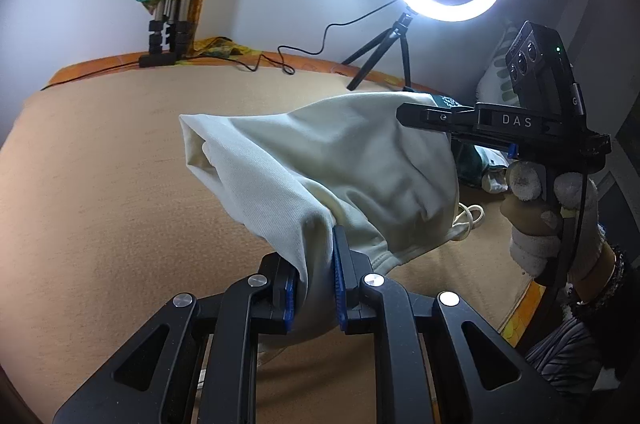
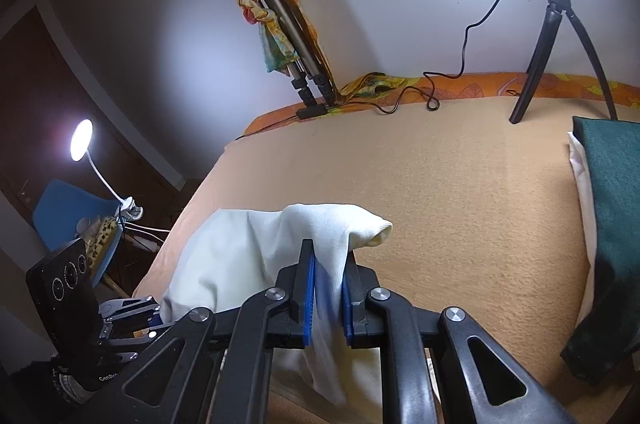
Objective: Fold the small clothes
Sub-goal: 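Lift and carry the bundle with both grippers toward the green clothes stack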
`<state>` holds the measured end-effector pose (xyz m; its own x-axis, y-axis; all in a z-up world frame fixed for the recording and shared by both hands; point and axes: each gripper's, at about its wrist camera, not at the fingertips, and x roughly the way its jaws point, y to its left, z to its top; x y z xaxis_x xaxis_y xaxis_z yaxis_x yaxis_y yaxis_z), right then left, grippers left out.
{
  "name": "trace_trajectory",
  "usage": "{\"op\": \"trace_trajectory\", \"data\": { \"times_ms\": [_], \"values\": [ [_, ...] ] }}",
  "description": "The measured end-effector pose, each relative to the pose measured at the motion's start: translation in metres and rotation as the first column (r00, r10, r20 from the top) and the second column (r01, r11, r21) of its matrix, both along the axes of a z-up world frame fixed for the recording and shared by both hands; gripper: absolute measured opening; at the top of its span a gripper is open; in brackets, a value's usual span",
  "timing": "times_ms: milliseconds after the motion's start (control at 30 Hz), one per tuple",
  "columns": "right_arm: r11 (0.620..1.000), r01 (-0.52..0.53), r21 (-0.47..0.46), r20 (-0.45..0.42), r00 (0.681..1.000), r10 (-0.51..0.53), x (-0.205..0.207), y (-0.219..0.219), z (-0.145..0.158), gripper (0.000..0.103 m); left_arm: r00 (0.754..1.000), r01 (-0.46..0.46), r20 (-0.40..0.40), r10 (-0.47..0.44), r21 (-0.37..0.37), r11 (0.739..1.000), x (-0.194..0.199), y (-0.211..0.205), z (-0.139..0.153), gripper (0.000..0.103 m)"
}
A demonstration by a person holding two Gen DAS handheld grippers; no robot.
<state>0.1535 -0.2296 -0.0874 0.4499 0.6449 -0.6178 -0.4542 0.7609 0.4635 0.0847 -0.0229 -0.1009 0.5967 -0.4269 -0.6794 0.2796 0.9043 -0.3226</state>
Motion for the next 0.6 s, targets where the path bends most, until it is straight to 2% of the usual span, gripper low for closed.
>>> {"op": "trace_trajectory", "data": {
  "times_ms": [233,600],
  "values": [
    [0.999,0.044,0.012,0.020,0.999,-0.044,-0.010,-0.028,0.011,0.009,0.999,0.044,0.028,-0.043,-0.005,0.999,0.003,-0.027,0.013,0.013],
    [0.990,0.137,-0.019,0.085,0.987,-0.135,-0.031,-0.082,0.034,0.009,0.987,0.146,0.069,-0.146,0.000,0.989,0.013,-0.081,0.039,0.013]
  ]
}}
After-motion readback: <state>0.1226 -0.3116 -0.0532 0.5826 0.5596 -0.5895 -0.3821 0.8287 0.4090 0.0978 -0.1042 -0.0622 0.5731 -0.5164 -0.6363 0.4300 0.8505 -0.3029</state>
